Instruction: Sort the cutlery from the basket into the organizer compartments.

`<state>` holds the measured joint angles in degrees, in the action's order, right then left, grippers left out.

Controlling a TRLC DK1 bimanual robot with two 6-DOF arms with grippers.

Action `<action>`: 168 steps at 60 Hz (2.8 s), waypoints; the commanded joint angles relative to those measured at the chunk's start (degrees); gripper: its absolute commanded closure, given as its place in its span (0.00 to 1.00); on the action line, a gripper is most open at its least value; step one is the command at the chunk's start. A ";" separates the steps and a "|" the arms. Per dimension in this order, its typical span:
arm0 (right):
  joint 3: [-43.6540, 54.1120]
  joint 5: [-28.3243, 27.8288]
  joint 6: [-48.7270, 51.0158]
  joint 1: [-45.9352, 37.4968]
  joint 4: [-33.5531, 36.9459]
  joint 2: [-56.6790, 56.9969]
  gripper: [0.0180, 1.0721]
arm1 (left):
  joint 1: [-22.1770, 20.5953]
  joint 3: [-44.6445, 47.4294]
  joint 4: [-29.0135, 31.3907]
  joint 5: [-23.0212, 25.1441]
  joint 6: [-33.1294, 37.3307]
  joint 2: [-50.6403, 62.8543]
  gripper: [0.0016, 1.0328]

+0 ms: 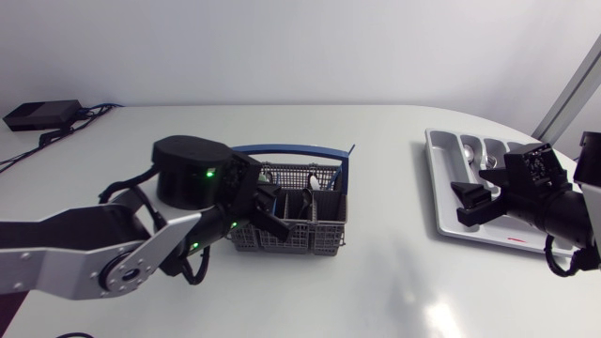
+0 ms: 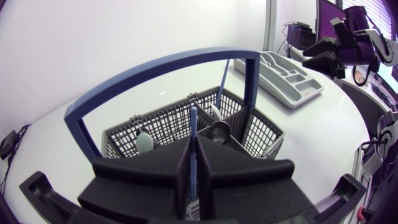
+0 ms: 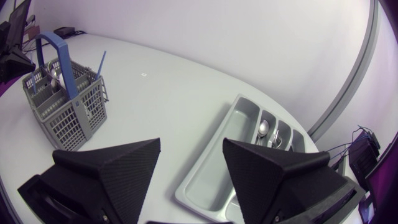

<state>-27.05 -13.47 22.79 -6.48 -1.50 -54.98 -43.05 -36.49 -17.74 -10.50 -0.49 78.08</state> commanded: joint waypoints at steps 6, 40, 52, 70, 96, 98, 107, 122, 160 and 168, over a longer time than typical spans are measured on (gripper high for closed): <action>2.97 0.12 0.77 1.73 1.06 2.95 0.30 | -2.04 3.62 -2.04 0.75 3.22 -7.33 0.97; 0.51 -14.74 -0.90 11.40 13.01 21.23 0.30 | 2.79 -10.18 10.09 10.33 -0.83 -15.59 0.97; -2.75 -17.73 -3.19 18.26 14.33 19.56 0.30 | 5.34 -14.93 14.84 15.78 -4.96 -16.03 0.97; -8.90 -25.99 -6.88 26.08 14.07 9.28 0.30 | 11.85 -22.48 22.83 33.18 -11.11 -10.06 0.97; -17.78 -28.01 -14.61 31.35 8.00 -8.65 0.36 | 12.55 -25.74 24.42 38.98 -12.16 -5.93 0.97; -18.30 -28.01 -15.23 31.88 7.39 -9.62 0.38 | 12.64 -25.82 24.42 39.15 -12.34 -5.84 0.97; -21.12 -27.57 -17.25 33.11 6.24 -13.84 0.41 | 11.93 -26.09 24.42 39.42 -12.96 -5.84 0.97; -23.40 -27.04 -18.39 36.19 5.63 -17.00 0.52 | 11.76 -26.09 24.33 40.12 -13.66 -5.66 0.97; -24.37 -24.23 -18.39 38.74 7.83 -19.29 0.95 | 12.37 -25.30 23.01 40.39 -13.92 -5.40 0.79; -22.96 -23.88 -17.78 38.47 8.88 -18.06 0.95 | 13.43 -26.18 23.36 40.39 -14.10 -6.01 0.29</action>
<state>-50.92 -37.63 4.93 31.68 6.28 -73.43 -30.68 -60.84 6.09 29.58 -12.97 72.01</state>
